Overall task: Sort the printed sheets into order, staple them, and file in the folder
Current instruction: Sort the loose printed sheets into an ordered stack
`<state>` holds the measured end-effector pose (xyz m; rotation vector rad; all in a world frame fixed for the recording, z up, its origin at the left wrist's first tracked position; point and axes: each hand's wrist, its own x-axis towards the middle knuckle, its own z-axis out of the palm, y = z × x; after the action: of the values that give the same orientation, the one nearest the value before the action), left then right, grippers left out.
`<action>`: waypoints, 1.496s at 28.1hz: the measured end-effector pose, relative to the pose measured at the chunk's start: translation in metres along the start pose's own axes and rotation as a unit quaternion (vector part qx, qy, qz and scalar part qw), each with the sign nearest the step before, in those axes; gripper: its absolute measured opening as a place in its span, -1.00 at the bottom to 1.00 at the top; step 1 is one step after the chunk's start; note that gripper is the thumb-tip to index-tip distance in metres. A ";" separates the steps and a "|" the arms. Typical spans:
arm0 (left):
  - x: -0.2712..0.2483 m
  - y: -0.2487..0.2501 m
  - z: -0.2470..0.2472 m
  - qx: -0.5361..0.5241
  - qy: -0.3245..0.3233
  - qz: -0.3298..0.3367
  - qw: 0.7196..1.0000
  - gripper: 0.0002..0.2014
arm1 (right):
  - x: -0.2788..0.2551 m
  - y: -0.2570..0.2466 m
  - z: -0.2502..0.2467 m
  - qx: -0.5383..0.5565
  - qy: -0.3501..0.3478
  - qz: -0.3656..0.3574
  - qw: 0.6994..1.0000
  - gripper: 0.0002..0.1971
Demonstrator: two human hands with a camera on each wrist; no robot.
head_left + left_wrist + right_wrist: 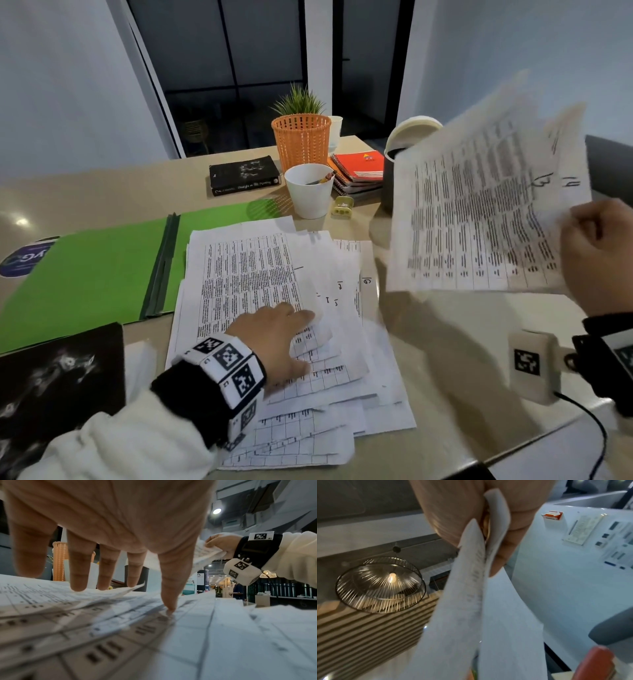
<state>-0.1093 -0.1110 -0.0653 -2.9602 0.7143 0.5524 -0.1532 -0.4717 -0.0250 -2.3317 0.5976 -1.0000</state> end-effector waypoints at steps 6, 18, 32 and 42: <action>0.003 0.000 0.000 -0.008 0.016 0.014 1.000 -0.21 | -0.012 -0.014 0.002 0.062 -0.023 0.049 0.997 -0.92; 0.005 -0.001 0.003 -0.071 0.065 0.002 0.995 -0.30 | -0.023 0.001 0.027 -0.045 -0.251 0.203 0.945 -0.43; 0.008 -0.002 0.005 -0.078 0.090 -0.042 0.992 -0.21 | -0.025 0.011 0.032 -0.104 -0.363 0.186 0.907 -0.91; 0.013 -0.008 0.002 -0.075 0.028 -0.044 0.996 -0.37 | -0.022 0.012 0.028 -0.051 -0.239 0.159 0.956 -0.86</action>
<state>-0.0959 -0.1087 -0.0723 -3.1397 0.5655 0.5401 -0.1480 -0.4603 -0.0602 -2.3433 0.8002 -0.2472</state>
